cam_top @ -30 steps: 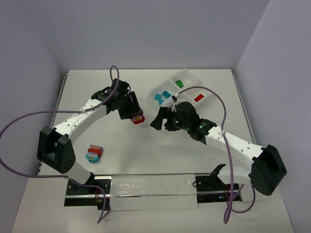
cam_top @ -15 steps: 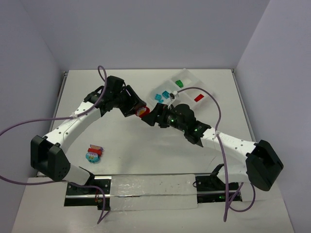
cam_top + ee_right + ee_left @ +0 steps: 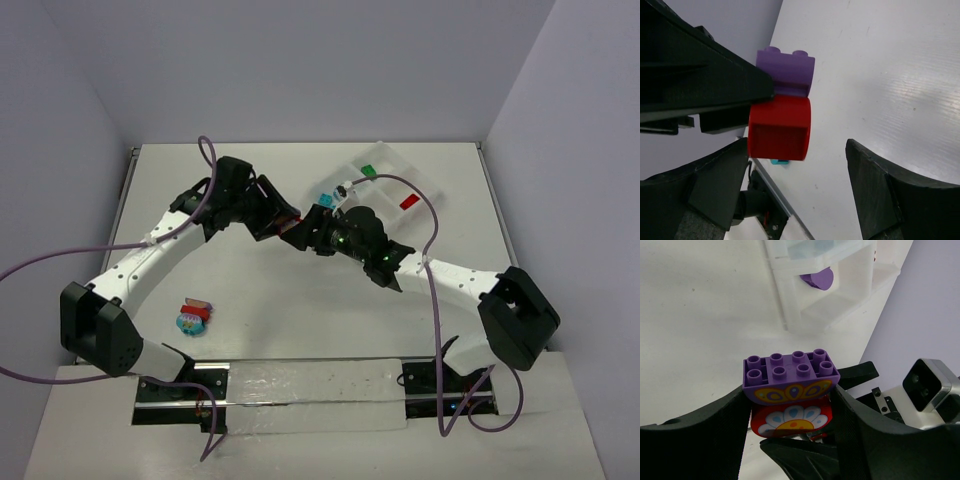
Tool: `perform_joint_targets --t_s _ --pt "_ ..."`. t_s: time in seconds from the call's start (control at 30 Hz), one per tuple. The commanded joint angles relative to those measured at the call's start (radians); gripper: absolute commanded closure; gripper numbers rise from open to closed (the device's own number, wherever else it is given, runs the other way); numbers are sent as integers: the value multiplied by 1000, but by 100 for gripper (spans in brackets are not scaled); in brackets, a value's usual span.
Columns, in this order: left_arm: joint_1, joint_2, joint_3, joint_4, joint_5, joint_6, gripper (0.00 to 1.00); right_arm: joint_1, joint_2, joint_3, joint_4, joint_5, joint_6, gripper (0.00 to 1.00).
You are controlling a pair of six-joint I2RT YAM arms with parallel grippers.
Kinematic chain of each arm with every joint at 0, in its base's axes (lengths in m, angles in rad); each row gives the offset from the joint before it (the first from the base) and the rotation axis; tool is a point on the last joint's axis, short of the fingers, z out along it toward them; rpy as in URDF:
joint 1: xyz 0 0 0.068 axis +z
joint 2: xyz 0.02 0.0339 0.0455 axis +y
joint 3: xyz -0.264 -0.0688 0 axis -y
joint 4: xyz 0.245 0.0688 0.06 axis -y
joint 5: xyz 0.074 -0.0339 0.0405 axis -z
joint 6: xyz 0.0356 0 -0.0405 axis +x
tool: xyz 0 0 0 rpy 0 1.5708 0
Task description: Sort the legos into containers by color
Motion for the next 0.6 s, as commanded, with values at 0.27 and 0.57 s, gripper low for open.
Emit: perform_joint_targets --t_s 0.27,0.57 --pt "7 -42 -17 52 17 -5 72 7 30 71 99 -29 29 48" --pt "15 -74 -25 67 -5 27 3 3 29 43 137 -81 19 100"
